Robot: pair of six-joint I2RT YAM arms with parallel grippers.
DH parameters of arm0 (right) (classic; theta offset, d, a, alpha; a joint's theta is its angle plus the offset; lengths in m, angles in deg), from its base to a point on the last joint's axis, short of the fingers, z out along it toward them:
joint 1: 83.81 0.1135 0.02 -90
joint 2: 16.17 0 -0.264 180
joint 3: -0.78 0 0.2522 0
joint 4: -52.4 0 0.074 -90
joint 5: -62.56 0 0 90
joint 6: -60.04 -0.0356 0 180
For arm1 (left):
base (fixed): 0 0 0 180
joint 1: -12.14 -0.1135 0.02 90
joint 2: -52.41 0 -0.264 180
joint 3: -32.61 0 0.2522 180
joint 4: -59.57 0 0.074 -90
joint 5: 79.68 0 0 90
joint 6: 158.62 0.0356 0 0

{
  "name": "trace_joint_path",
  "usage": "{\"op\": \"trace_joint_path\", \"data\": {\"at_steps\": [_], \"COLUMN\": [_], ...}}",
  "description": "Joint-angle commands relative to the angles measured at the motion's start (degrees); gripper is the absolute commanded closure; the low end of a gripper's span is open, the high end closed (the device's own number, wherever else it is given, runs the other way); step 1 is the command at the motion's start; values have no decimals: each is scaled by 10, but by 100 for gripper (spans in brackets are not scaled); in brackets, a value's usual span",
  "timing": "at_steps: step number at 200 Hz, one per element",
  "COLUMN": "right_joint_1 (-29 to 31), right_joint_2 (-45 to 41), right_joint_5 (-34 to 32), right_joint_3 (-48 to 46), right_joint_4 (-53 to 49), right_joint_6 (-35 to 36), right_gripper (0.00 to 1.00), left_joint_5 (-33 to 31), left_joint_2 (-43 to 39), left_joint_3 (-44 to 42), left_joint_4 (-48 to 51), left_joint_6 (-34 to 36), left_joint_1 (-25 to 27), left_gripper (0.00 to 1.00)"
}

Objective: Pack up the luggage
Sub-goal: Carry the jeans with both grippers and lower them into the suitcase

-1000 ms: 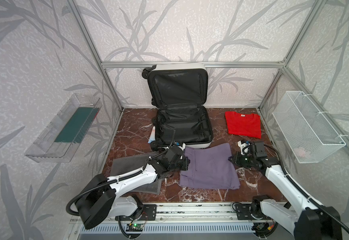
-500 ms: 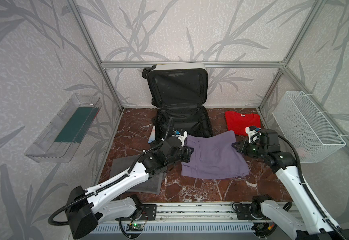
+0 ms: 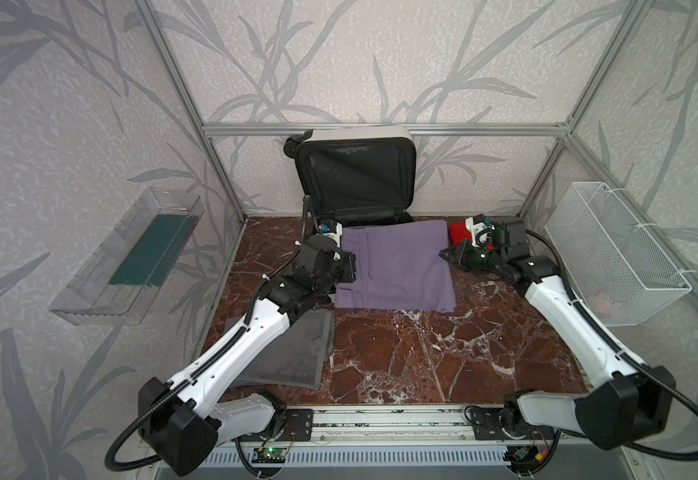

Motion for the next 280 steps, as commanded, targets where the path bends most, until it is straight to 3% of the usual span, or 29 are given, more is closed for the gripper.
{"op": "trace_joint_path", "data": {"at_steps": [1,64,121,201,217,226,243,256,280], "right_joint_1": [23,55,66,70,68,68,66,66,63], "right_joint_2": [57,290,451,515,519,520,515,502,470], "right_joint_5": [-18,-26,-62,-103,-100,-101,-106,-116,-136], "right_joint_3": [77,288,460,456,460,467,485,493,497], "right_joint_4": [41,27,-58,-87,-91,-99,-122,-135,-153], "right_joint_6": [-4,0,62,90,95,99,110,121,136], "right_gripper": [100,100,100,100,88,74,53,44,40], "left_joint_5": [-8,29,39,25,23,21,15,8,2], "left_joint_2": [25,136,260,339,346,349,352,349,336], "left_joint_3": [42,90,147,169,171,177,198,217,252], "left_joint_4": [-12,-41,-51,-31,-30,-25,-4,10,33], "left_joint_6": [37,55,77,97,98,99,102,107,113], "left_joint_1": [-36,-135,-162,-168,-170,-171,-173,-174,-174], "left_gripper": [100,100,100,100,100,91,61,43,29]}}
